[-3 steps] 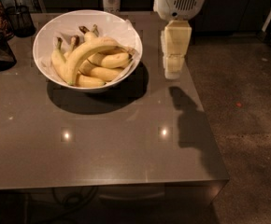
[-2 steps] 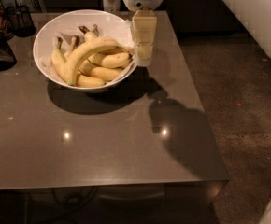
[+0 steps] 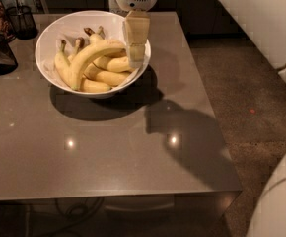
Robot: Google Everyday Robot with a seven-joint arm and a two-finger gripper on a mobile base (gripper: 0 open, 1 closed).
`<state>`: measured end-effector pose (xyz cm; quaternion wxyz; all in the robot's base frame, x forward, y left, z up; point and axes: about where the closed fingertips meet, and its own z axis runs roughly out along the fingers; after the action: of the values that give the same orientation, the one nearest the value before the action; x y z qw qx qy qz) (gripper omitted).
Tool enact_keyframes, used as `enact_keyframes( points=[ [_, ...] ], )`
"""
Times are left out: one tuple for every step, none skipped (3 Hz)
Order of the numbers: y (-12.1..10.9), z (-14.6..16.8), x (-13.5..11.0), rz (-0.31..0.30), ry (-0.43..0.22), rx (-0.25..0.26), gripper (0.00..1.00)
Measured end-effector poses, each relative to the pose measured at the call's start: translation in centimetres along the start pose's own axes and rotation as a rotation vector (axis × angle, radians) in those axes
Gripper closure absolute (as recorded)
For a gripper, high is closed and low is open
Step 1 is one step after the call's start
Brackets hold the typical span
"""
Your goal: Pick banana from white bowl
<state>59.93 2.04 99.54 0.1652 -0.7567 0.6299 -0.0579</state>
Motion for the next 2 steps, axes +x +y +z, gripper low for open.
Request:
enact_keyframes(
  points=[
    [-0.5,1.6,-1.9,-0.035,-0.023,-0.02,0.13],
    [-0.3,3.2,-3.2,-0.047,-0.019,-0.045,0.2]
  ],
)
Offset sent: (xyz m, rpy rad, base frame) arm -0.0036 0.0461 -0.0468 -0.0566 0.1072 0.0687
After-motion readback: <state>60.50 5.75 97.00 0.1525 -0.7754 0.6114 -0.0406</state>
